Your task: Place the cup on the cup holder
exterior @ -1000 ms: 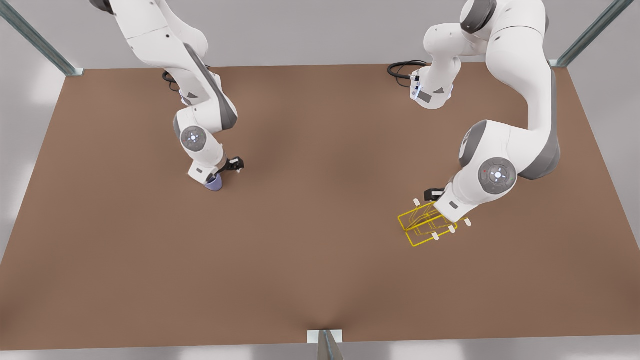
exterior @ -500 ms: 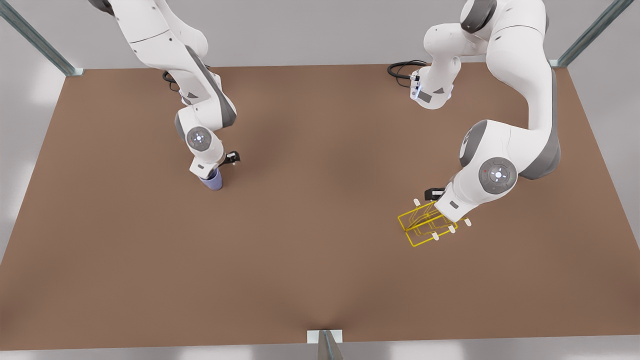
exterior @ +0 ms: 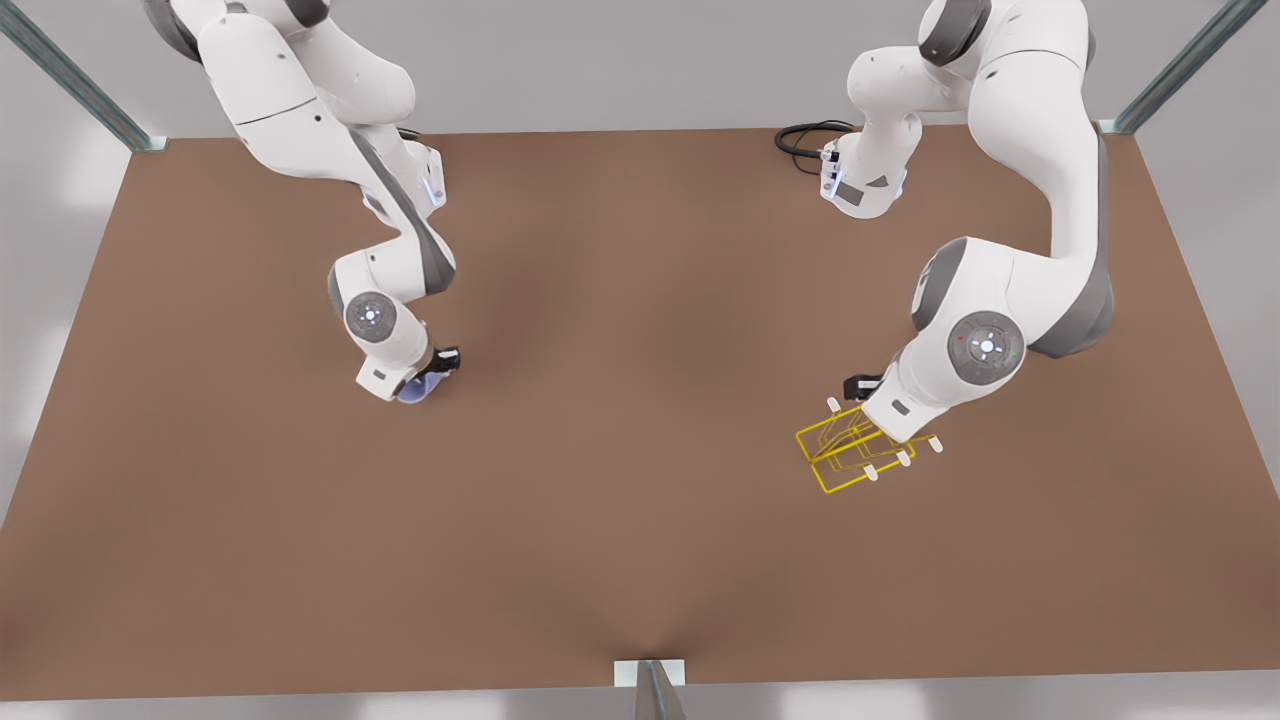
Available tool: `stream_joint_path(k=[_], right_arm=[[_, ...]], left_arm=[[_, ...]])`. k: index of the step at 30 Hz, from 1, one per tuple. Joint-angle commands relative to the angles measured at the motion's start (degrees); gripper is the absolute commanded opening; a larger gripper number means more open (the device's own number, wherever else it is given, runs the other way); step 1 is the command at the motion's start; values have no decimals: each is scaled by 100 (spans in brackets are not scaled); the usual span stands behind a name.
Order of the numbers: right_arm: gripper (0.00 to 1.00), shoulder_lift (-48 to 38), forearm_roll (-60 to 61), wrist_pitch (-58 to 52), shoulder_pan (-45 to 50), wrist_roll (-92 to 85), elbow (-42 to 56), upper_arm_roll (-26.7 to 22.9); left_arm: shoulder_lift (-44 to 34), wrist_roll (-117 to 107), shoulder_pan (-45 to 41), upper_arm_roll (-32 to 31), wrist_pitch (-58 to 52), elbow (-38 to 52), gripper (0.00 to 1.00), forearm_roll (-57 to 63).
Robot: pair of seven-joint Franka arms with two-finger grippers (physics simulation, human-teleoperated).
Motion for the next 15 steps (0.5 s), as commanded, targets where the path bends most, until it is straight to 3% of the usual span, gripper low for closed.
stream_joint_path(k=[1,3,4,5,11,15], right_arm=[[63,172,-95,242,35,517,-15,-7],[61,58,-157,225,-9,517,-86,2],[27,-223,-201,155,-53,500,-217,11],[21,-425,-219,49,-61,473,-305,11],[21,-813,-236,-215,26,675,-675,99],[21,-1691,-175,-1708,-44,596,-104,151]], left_arm=[[-20,-150,-5,-9,-33,-10,100,4],[-47,-255,-93,-18,-33,-10,100,4],[-47,-282,-93,-9,-25,-10,100,13],[-47,-282,-93,-18,-25,-10,100,13],[-47,-282,-110,-18,-25,-10,100,13],[-47,-282,-93,-18,2,34,100,13]])
